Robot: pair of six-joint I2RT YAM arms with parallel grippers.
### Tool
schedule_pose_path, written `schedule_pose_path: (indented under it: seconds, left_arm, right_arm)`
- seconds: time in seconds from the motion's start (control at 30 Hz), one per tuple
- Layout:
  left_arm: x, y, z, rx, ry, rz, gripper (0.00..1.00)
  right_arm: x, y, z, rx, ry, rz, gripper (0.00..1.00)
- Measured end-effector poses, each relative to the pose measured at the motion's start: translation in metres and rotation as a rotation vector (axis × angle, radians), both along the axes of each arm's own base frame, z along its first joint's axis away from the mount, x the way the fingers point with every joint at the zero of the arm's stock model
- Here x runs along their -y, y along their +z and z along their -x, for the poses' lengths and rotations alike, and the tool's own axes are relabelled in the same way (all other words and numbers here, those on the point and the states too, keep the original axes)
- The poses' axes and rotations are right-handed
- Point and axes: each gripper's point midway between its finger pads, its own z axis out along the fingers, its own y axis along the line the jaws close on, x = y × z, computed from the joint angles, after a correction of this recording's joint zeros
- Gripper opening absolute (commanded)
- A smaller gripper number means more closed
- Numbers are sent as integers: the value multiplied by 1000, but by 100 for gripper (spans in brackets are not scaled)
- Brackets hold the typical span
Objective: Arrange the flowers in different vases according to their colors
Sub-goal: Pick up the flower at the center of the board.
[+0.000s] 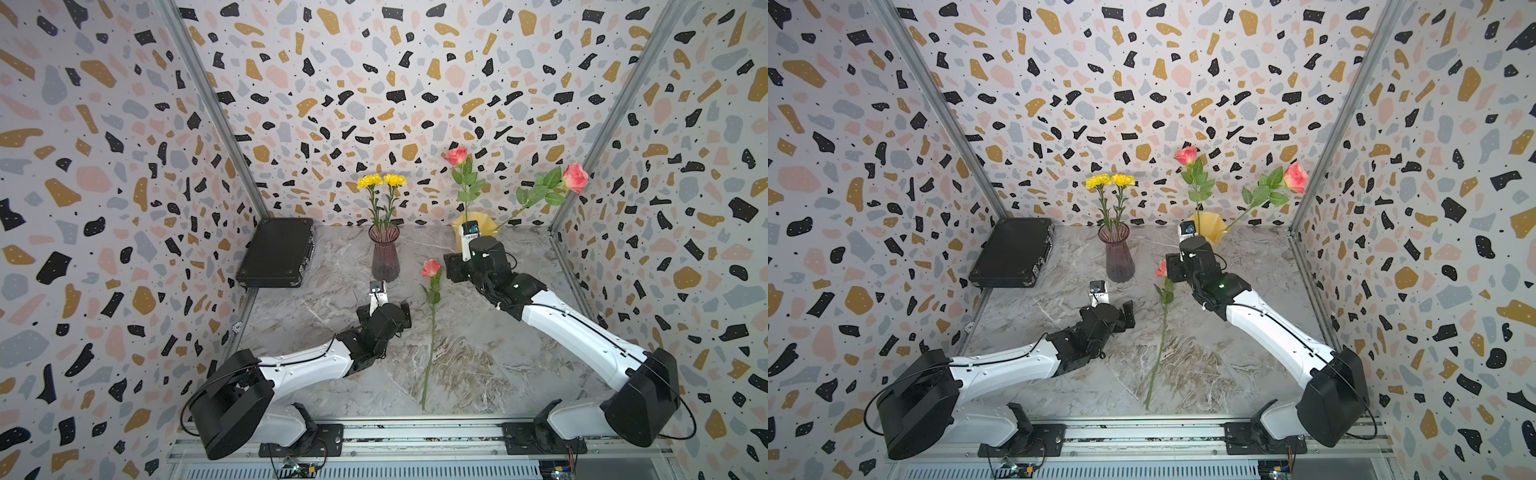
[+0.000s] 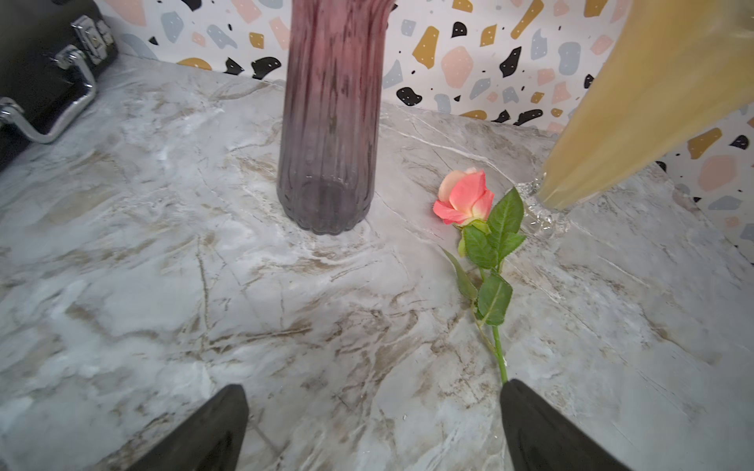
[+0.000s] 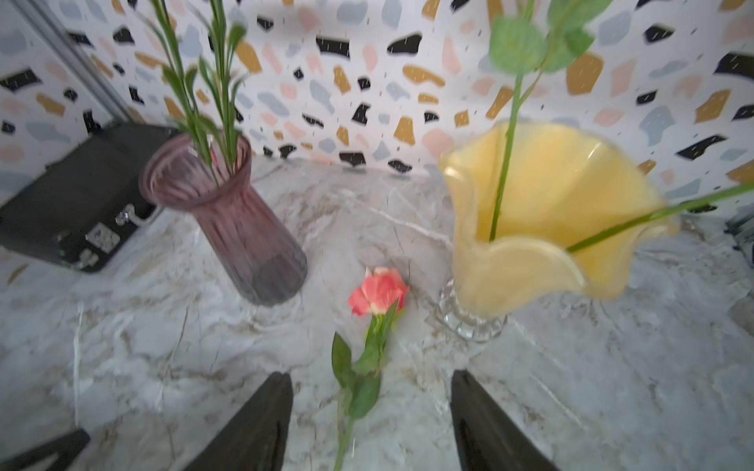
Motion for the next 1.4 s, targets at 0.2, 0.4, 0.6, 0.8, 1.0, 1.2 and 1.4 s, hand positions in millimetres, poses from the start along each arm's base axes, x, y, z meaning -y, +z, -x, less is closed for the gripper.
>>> schedule_pose_path:
  seconds: [0.2, 0.4, 0.6, 0.8, 1.0, 1.2, 1.4]
  left_arm:
    - [-9, -8, 5, -35, 28, -25, 100]
    - [-7, -15, 7, -43, 21, 29, 99]
    - [0, -27, 6, -83, -1, 68, 100]
    - [1, -43, 3, -141, -15, 92, 100]
    - [-41, -48, -18, -183, 115, 225, 100]
    - [-83, -69, -11, -218, 255, 329, 100]
    - [-75, -67, -14, -241, 247, 376, 100]
  right_arm:
    - [-1, -109, 50, -161, 46, 151, 70]
    - [6, -191, 72, -246, 40, 217, 61]
    - [-13, -169, 51, -223, 0, 143, 60]
    - [-23, -170, 53, -259, 2, 69, 61]
    - [-35, -192, 54, -357, 7, 75, 53]
    - [-43, -211, 55, -438, 9, 97, 44]
    - [-44, -223, 56, -475, 9, 123, 43]
